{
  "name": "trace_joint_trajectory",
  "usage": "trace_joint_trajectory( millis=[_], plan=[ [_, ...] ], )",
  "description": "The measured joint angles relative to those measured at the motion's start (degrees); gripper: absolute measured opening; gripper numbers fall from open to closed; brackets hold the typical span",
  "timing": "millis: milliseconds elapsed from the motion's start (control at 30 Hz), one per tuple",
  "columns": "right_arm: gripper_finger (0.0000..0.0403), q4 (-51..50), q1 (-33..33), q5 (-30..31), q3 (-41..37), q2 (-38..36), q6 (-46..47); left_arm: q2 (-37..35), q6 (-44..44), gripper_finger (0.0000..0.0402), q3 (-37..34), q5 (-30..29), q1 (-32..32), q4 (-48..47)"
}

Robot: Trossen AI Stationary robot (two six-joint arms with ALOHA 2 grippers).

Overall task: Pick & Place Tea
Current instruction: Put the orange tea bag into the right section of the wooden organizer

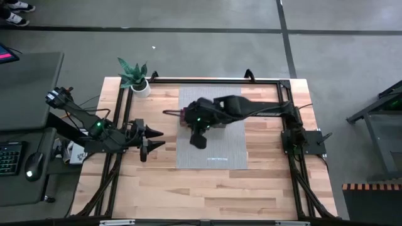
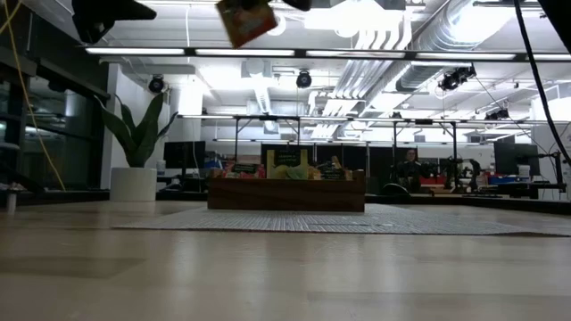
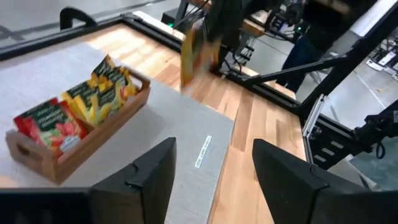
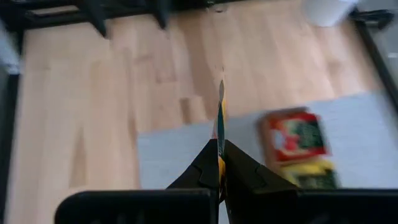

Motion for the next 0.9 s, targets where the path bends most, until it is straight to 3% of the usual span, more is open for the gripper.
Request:
trace_joint_trajectory(
  millis=[300,400,567,767,900],
  plan=[
    [0.0,-7.8,-1.6,5.5,0.0,-7.3,-1.1,-4.9,-2.9,0.0214,0.0,-0.3,0.0,-5.1],
    [0.0,-8.9,-1.7,7.4,-3.8,-11.3,-0.9,-6.6,-2.9,0.0214,0.0,-0.8,-0.1,-6.8],
    [0.0,0.0,-1.8,7.4,-22.9,-23.3,1.7,-8.4,-2.9,0.0214,0.0,-0.9,-0.1,-8.4],
    [0.0,25.6,-3.7,4.0,-52.3,-39.5,1.6,-8.2,-2.5,0.0214,0.0,-1.6,0.0,-8.8],
    [0.0,42.0,-7.5,-0.9,-68.7,-46.5,-1.0,-8.2,-2.4,0.0214,0.0,-3.8,0.0,-8.7]
  ],
)
